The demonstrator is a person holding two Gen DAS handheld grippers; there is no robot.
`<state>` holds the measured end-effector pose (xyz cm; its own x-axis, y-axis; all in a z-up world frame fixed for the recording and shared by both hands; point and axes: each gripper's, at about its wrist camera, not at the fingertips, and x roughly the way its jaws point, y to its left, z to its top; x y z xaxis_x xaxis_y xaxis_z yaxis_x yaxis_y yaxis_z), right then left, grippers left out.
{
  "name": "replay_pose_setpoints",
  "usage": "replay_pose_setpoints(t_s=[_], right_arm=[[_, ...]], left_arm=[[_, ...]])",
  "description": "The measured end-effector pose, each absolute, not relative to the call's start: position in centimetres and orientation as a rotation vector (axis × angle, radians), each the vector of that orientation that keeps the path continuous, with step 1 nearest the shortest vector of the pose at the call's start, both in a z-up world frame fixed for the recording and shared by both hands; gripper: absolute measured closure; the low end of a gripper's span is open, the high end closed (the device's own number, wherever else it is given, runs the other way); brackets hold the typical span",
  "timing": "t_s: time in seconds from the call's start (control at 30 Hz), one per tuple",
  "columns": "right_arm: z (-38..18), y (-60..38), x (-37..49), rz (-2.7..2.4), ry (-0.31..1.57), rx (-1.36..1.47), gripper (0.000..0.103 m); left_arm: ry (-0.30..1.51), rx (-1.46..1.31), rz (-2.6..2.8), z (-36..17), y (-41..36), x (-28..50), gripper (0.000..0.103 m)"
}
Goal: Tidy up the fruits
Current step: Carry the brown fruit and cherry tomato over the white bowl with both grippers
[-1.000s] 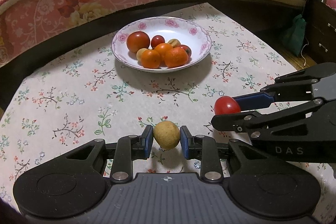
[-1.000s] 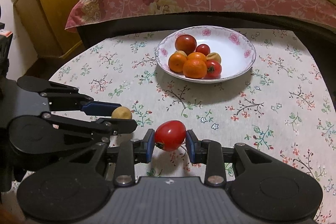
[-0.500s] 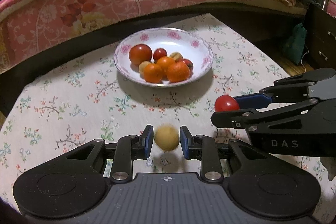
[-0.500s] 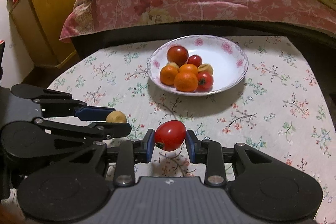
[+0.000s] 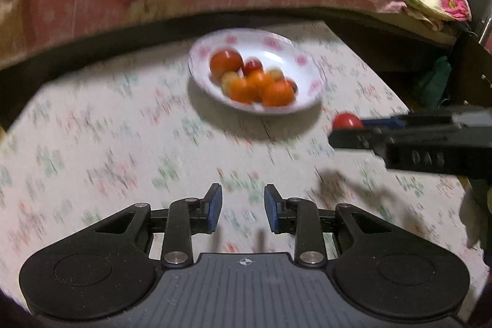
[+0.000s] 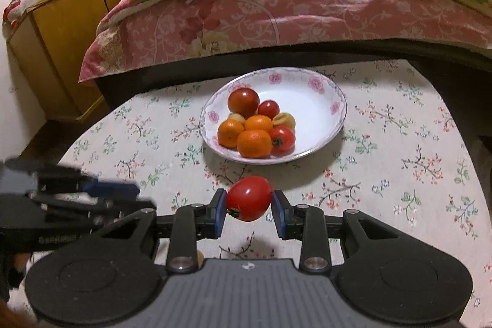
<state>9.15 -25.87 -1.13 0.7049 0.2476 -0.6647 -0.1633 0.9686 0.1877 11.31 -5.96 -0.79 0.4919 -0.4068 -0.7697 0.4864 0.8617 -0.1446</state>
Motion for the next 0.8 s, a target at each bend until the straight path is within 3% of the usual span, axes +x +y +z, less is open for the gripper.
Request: replay_pose_setpoints(t_s=[0.27,0.8], right_arm=[[-0.9,-26.7,8.1,0.211,0.745,0.115,0.073],[-1.4,-26.6,8.4,0.223,0.761,0.121,0.073]], left_arm=[[0.881,0.184,-0.634,-0.9,-9.5,8.6,0.062],[0.893,0.188,-0.573,-3.2,-9.5,10.6,0.062]])
